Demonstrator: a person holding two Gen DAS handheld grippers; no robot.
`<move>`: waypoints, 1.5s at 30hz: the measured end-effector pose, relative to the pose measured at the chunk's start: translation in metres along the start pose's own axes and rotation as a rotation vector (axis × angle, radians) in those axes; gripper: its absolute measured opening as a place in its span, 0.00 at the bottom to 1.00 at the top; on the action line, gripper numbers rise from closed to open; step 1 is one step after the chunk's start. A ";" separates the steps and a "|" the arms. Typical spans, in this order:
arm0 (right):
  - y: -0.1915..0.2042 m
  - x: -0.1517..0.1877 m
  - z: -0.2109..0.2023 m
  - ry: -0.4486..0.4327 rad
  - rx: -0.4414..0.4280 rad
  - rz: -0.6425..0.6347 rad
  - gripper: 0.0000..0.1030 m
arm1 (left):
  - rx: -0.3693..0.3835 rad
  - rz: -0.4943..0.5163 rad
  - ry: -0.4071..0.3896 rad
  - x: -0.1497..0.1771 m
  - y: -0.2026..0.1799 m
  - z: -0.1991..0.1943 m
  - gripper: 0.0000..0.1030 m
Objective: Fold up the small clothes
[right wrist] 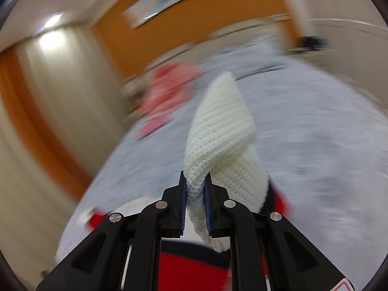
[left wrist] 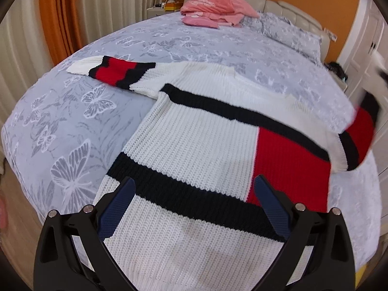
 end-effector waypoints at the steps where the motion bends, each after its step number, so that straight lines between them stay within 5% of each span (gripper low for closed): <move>1: 0.026 0.018 0.030 0.050 -0.022 -0.029 0.12 | 0.008 -0.011 -0.005 -0.001 0.003 -0.002 0.93; 4: 0.071 0.076 0.110 0.169 -0.032 -0.080 0.15 | 0.038 -0.049 -0.011 -0.003 0.016 -0.005 0.93; 8: 0.080 0.165 0.192 0.338 0.099 -0.132 0.19 | 0.086 -0.089 -0.013 -0.010 0.037 -0.002 0.94; 11: 0.048 0.165 0.147 0.246 0.096 -0.056 0.27 | 0.139 -0.119 -0.020 -0.023 0.049 0.007 0.95; 12: 0.036 0.163 0.126 0.190 0.129 -0.041 0.46 | 0.167 -0.136 -0.020 -0.028 0.051 0.013 0.95; 14: -0.002 0.152 0.077 0.055 0.249 -0.052 0.66 | 0.227 -0.187 -0.003 -0.041 0.050 0.036 0.95; 16: -0.043 0.155 0.048 0.006 0.396 -0.095 0.66 | 0.243 -0.212 0.025 -0.055 0.045 0.065 0.95; 19: -0.108 0.170 0.046 0.110 0.552 -0.120 0.66 | 0.222 -0.202 0.109 -0.071 0.028 0.127 0.95; 22: -0.138 0.179 0.072 0.179 0.562 -0.131 0.66 | 0.247 -0.174 0.141 -0.085 0.009 0.171 0.71; 23: -0.140 0.178 0.080 0.193 0.559 -0.133 0.64 | 0.258 -0.155 0.148 -0.088 0.006 0.178 0.48; 26: -0.142 0.167 0.098 0.197 0.552 -0.101 0.13 | 0.244 -0.087 0.112 -0.109 0.000 0.182 0.17; 27: -0.142 0.160 0.094 0.167 0.521 -0.049 0.10 | 0.241 -0.064 0.090 -0.118 0.001 0.180 0.08; 29: -0.143 0.140 0.072 0.073 0.492 0.038 0.10 | 0.221 -0.047 0.040 -0.135 0.008 0.174 0.07; 31: -0.158 0.137 0.054 0.035 0.507 0.073 0.09 | 0.159 -0.029 0.005 -0.148 0.018 0.175 0.07; 34: -0.194 0.172 0.063 0.177 0.538 0.077 0.10 | 0.112 -0.039 0.040 -0.149 0.032 0.197 0.07; 35: -0.187 0.175 0.054 0.135 0.519 0.016 0.12 | 0.099 -0.039 0.077 -0.144 0.037 0.211 0.07; 39: -0.162 0.153 0.017 0.115 0.490 -0.016 0.20 | 0.160 -0.084 0.065 -0.141 0.045 0.199 0.10; 40: -0.158 0.143 0.007 0.086 0.468 -0.028 0.24 | 0.206 -0.123 0.054 -0.140 0.048 0.189 0.15; 42: -0.146 0.114 0.008 0.067 0.461 -0.090 0.40 | 0.316 -0.178 0.036 -0.132 0.046 0.162 0.55; 44: -0.136 0.084 0.042 0.083 0.454 -0.185 0.45 | 0.331 -0.231 0.035 -0.120 0.040 0.152 0.81; 45: -0.132 0.074 0.062 0.096 0.459 -0.216 0.53 | 0.332 -0.261 0.052 -0.115 0.037 0.152 0.85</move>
Point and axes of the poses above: each gripper's, at about its wrist camera, not at the fingertips, and z roughly the way its jaws point, y to its left, x to its underside, the point moved 5 cm from there along z, roughly the way its jaws point, and after that the axes turned 13 degrees about z, right-handed, at the moved point
